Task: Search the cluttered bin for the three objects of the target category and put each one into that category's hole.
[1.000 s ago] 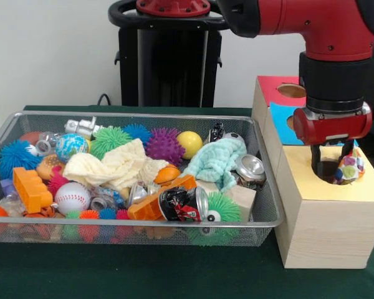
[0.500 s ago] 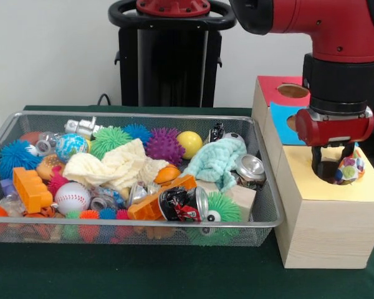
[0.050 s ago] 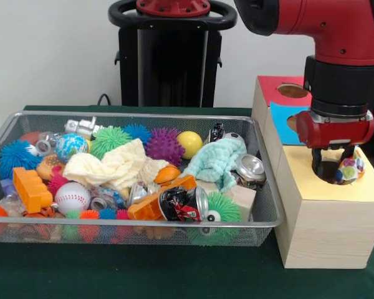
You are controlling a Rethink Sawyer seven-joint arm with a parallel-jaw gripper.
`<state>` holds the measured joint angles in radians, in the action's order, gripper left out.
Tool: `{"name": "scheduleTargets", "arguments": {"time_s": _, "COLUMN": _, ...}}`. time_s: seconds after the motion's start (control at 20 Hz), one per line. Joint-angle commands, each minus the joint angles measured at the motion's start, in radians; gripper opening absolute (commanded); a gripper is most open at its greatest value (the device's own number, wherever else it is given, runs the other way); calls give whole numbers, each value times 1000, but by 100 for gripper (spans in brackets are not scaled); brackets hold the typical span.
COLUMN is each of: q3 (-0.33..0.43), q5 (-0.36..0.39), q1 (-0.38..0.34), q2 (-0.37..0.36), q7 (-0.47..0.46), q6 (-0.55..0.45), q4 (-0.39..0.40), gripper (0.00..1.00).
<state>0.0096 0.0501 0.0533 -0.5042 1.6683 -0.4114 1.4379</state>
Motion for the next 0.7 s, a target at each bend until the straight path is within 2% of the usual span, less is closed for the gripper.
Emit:
{"name": "scheduleTargets", "arguments": {"time_s": 0.05, "q3": -68, "q5": 14, "q1": -44, "q2": 109, "q7": 142, "q6": -154, "q4": 39, "gripper": 100}}
{"name": "scheduleTargets", "arguments": {"time_s": 0.1, "q3": -66, "q5": 14, "q1": -45, "q2": 110, "q7": 137, "q6": -162, "q4": 38, "gripper": 100}}
{"name": "scheduleTargets", "arguments": {"time_s": 0.15, "q3": -67, "q5": 13, "q1": -44, "q2": 111, "q7": 135, "q6": -168, "q4": 35, "gripper": 0}}
{"name": "scheduleTargets", "arguments": {"time_s": 0.7, "q3": -73, "q5": 6, "q1": -38, "q2": 121, "q7": 126, "q6": -207, "q4": 7, "gripper": 0}}
